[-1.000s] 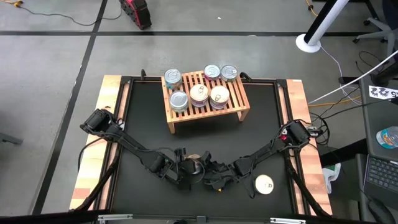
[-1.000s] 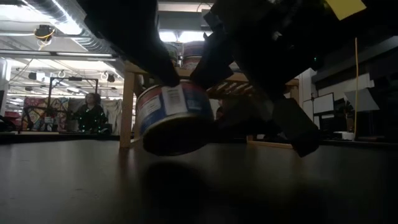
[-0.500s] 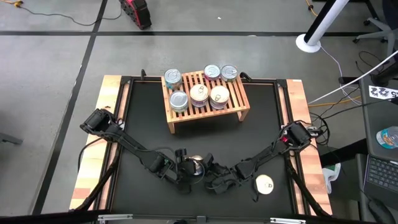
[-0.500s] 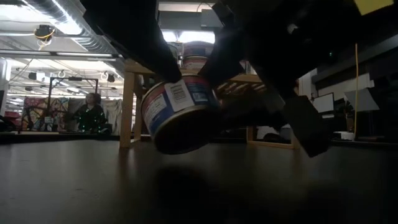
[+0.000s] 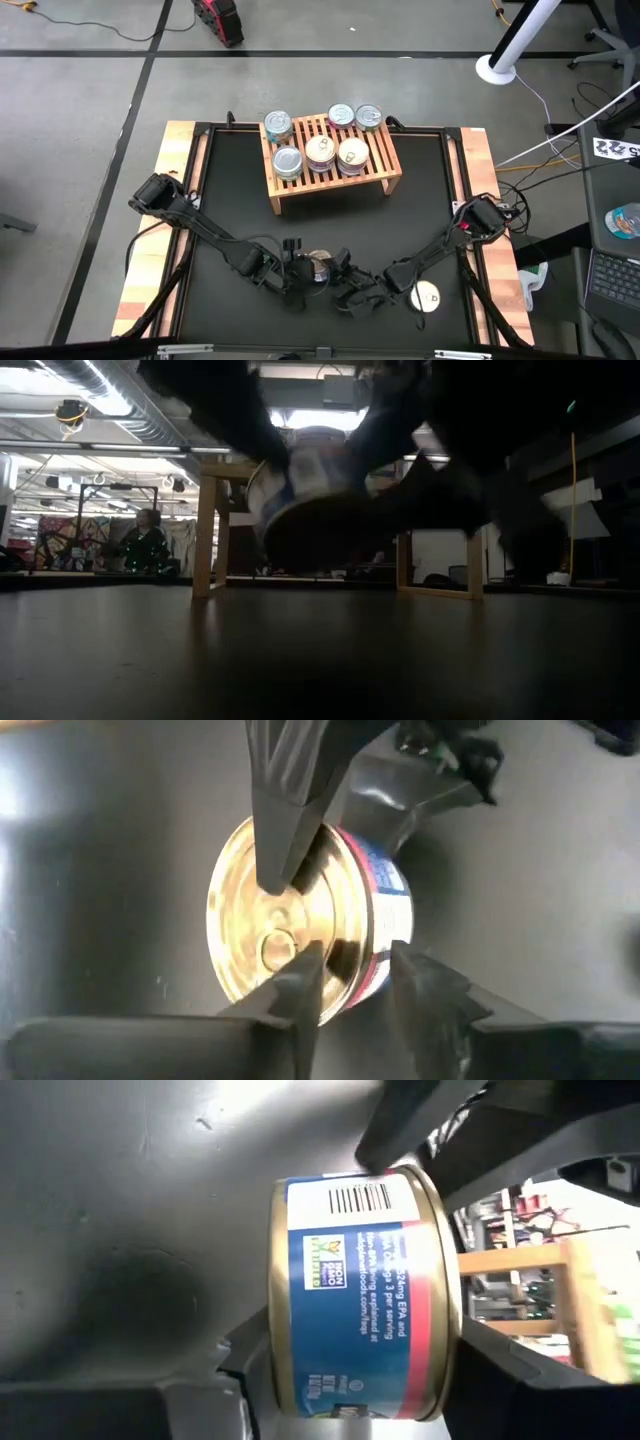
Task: Stack canned seafood by type on shelf
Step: Put the blue tuna can on the shelf
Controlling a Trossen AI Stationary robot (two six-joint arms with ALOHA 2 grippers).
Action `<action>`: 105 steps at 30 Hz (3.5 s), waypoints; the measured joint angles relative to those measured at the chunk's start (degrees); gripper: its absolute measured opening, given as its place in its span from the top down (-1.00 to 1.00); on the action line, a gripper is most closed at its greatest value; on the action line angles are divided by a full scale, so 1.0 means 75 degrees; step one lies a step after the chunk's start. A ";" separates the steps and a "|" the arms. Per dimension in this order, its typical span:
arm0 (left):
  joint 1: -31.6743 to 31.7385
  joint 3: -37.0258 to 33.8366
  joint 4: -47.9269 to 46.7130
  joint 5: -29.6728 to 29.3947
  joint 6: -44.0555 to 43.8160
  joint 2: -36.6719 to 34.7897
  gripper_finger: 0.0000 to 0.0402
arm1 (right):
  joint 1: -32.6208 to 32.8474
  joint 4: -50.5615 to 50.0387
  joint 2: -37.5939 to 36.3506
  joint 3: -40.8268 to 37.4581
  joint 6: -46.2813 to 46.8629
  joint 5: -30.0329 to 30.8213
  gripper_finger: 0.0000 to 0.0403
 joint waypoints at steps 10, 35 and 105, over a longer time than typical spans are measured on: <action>-0.0003 0.0360 -0.0615 0.0012 0.0729 -0.0959 0.23 | 0.0354 -0.1932 -0.1338 0.0015 0.0770 0.1057 0.07; -0.0006 0.0357 -0.2128 0.0001 0.0316 -0.2146 0.23 | -0.0627 -0.9467 -0.4274 0.0012 0.4796 0.2456 0.04; 0.0000 0.0350 -0.2123 0.0001 0.0380 -0.2134 0.23 | -0.5003 -0.7533 -0.4235 0.0009 0.1934 0.0437 -0.25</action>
